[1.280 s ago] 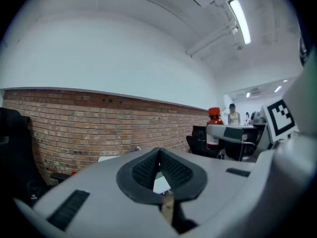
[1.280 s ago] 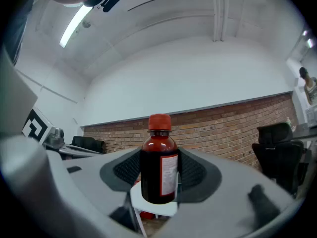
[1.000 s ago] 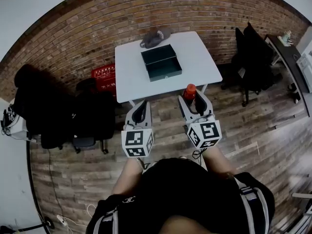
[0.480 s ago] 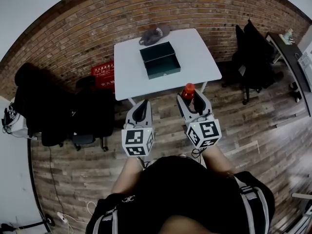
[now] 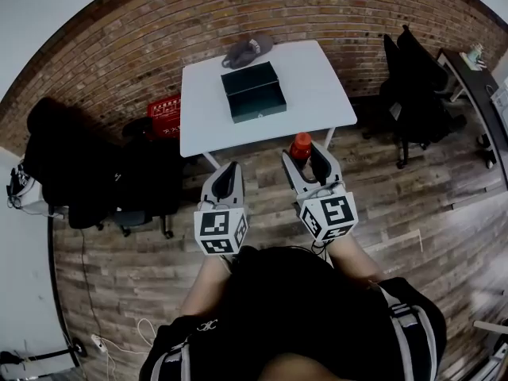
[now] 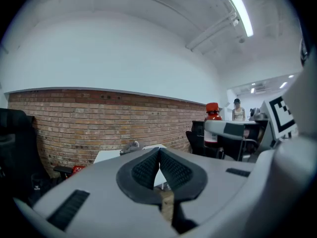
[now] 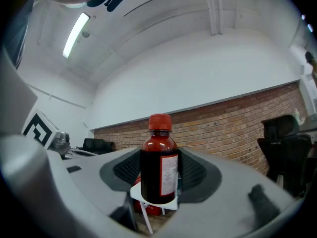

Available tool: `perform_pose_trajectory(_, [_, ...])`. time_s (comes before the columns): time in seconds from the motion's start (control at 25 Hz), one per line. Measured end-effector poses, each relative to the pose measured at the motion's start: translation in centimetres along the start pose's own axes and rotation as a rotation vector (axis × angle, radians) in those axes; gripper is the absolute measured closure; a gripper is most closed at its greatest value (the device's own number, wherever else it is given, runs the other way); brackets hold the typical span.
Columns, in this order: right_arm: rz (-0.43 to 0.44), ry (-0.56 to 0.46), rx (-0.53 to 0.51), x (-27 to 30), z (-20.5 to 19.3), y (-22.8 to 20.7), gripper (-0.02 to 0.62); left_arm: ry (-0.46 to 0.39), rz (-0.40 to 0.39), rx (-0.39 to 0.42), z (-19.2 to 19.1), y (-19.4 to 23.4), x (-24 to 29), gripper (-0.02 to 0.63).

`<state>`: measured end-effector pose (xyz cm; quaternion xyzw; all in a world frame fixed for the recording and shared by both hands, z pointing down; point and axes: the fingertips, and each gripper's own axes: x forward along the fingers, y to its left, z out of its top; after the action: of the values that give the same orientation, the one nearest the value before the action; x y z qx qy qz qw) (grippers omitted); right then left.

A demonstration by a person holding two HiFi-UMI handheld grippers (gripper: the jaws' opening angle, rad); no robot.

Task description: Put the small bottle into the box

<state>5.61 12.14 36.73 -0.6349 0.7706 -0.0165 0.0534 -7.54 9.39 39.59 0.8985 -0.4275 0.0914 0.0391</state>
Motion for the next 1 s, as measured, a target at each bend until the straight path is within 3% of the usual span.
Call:
perform_pose_trajectory(0.4, [0.023,0.001,0.004,-1.3,-0.6,-2.4,0.38,-0.024,0.002,0.003,0.4,-2.6,1.1,0.592])
perform_pose_trajectory(1.0, [0.014,-0.019,0.004,4.3,-1.3,-5.6,0.38,-0.053,-0.019,0.027,1.5,0.0,7.6,0.592])
